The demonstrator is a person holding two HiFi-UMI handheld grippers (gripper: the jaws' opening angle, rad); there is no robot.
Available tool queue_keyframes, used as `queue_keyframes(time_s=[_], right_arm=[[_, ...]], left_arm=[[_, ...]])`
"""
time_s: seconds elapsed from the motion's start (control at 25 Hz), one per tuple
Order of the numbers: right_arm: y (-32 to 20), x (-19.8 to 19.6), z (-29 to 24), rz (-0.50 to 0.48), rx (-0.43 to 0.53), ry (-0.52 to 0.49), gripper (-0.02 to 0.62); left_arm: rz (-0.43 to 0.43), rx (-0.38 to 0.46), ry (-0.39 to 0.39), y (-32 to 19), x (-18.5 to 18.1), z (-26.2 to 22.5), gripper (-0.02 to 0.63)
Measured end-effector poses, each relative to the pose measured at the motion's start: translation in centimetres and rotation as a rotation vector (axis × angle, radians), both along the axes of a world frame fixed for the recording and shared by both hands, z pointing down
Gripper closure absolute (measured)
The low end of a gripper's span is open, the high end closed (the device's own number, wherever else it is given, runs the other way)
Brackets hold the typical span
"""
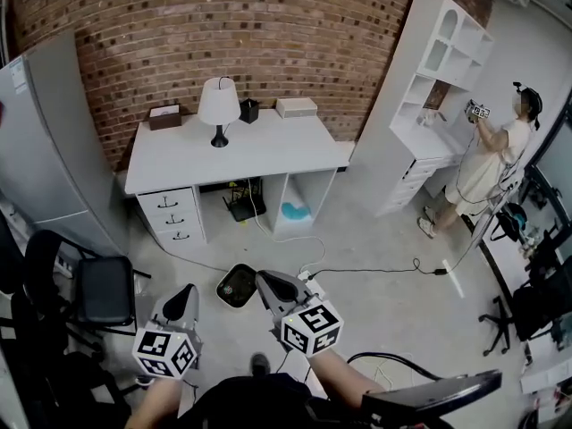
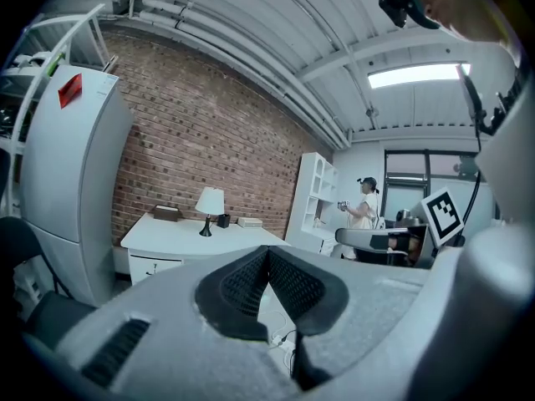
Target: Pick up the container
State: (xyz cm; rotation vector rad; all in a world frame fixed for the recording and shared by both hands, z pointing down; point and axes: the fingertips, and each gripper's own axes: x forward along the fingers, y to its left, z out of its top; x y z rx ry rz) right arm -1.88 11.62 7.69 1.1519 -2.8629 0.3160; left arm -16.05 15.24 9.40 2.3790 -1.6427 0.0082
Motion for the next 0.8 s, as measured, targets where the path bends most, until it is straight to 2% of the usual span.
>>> queue_keyframes(time_s=[0.36,0.56,0.8], right_arm=[[-6.9,5.0,0.4,-0.011,0.0,-0.018,0.588],[-9.6,6.3,1.1,-0.007,-0.007,-0.019,0.588],[-10.3,6.6,2.1,-0.01,-0.04,-0.025,0.588]], left_arm=[[-0.014,-0.022,-0.017,-6.7,4.5,0.2,0.597],[-0.016,-0.04,-0.015,-8.9,5.2,0.9,0.597],[-0.036,-0.079,-0.012,-9.2,4.6,2.0,0.597]])
